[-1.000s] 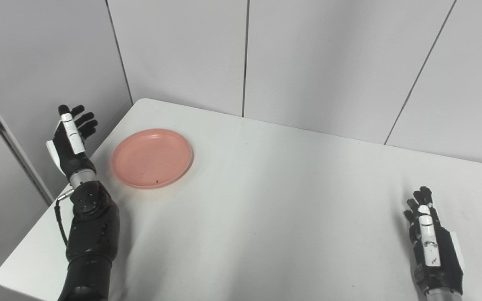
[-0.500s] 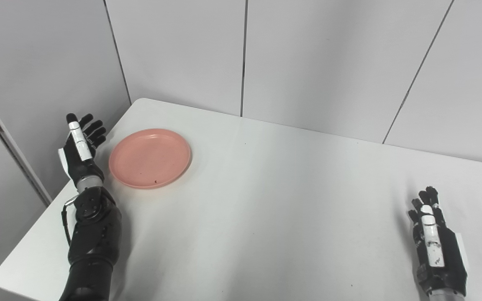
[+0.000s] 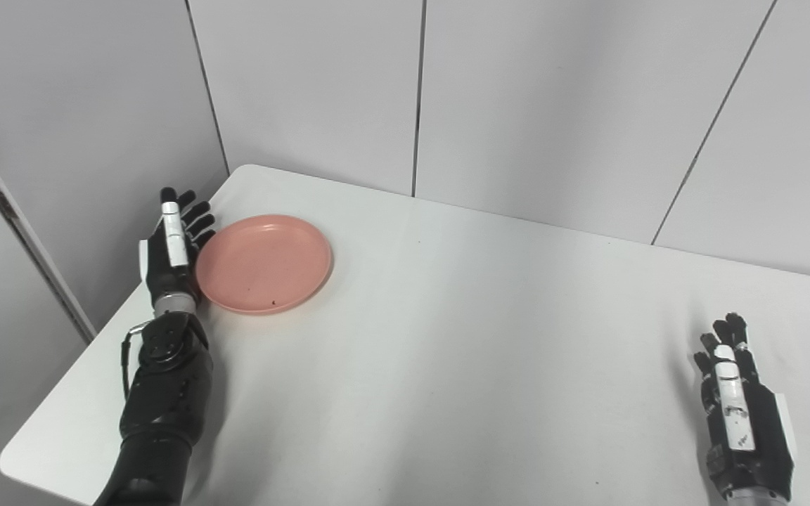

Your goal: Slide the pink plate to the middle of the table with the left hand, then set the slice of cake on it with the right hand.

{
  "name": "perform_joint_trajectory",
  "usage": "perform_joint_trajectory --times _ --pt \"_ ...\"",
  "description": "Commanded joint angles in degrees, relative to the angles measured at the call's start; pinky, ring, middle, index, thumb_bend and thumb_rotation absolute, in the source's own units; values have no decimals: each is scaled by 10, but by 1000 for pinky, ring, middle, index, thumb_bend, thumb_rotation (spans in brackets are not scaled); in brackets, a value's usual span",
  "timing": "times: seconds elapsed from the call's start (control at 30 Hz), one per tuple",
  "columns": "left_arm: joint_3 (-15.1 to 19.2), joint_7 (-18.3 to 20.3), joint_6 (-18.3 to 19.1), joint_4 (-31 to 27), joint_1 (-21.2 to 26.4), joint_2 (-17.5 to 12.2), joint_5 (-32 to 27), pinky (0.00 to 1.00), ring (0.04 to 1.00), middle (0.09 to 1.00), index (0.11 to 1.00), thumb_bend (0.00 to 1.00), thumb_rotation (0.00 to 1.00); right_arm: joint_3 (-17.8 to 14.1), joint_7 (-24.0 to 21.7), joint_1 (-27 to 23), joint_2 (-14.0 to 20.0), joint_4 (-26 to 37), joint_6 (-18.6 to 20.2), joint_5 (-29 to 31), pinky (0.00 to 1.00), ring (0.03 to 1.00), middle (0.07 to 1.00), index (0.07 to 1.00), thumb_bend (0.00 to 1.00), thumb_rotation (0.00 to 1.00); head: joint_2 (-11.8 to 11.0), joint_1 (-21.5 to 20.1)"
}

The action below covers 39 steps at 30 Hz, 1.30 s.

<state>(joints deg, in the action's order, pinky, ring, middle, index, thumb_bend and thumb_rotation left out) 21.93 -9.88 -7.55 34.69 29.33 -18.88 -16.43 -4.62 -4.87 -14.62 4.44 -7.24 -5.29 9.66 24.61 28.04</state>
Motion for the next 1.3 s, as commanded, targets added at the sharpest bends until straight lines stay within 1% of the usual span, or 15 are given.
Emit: perform_joint_trajectory --times 0.0,0.13,0.2,0.3,0.4,0.47,0.53,0.7,0.8,0.87,0.97,1.13,1.27 --pt "-14 19 18 -6 9 -7 8 801 815 807 800 905 1000 -2 -2 -10 2 15 -11 2 1000 1000 1000 1000 418 792 0 -1" --pt "-28 30 23 -2 11 -6 9 818 830 822 817 899 1000 -2 -2 -9 2 17 -9 4 1000 1000 1000 1000 430 778 2 -1" --pt "-31 39 24 0 12 -5 4 829 842 834 827 902 1000 -2 -1 -9 2 20 -6 1 1000 1000 1000 1000 438 777 2 -2" --pt "-33 55 29 -5 13 0 -8 839 841 835 832 882 1000 -1 -1 -8 1 24 -3 2 1000 1000 1000 1000 432 778 4 -3" --pt "-36 72 32 -6 16 6 -16 830 833 828 825 882 1000 1 1 -7 1 28 1 -3 1000 1000 1000 1000 435 786 5 -5" --pt "-40 83 33 -7 18 10 -20 822 828 824 820 881 1000 0 -1 -7 1 28 4 1 1000 1000 1000 1000 441 768 5 -5" --pt "-41 95 34 -8 19 14 -27 819 827 823 817 884 1000 1 -1 -7 1 29 7 1 1000 1000 1000 1000 448 774 7 -9" --pt "-52 118 43 -23 23 33 -36 836 830 822 815 883 1000 6 -1 -7 2 34 9 -9 1000 1000 1000 1000 457 791 9 -15" --pt "-63 128 49 -33 25 46 -34 805 809 800 796 887 1000 9 1 -7 2 36 12 -14 1000 1000 1000 1000 457 801 10 -19" --pt "-71 136 51 -37 25 53 -32 806 811 802 797 894 1000 10 0 -8 2 35 13 -14 1000 1000 1000 1000 464 806 10 -20" --pt "-80 149 57 -44 25 63 -33 812 815 805 799 903 1000 11 5 -9 1 30 9 -25 1000 1000 1000 1000 474 815 12 -28" --pt "-98 151 76 -65 21 79 -26 804 805 795 785 907 1000 11 2 -13 4 8 -7 -31 1000 1000 1000 1000 464 828 13 -35" --pt "-116 163 92 -76 18 91 -23 806 809 802 789 910 1000 12 -1 -16 6 -6 -19 -33 1000 1000 1000 1000 512 863 14 -37"
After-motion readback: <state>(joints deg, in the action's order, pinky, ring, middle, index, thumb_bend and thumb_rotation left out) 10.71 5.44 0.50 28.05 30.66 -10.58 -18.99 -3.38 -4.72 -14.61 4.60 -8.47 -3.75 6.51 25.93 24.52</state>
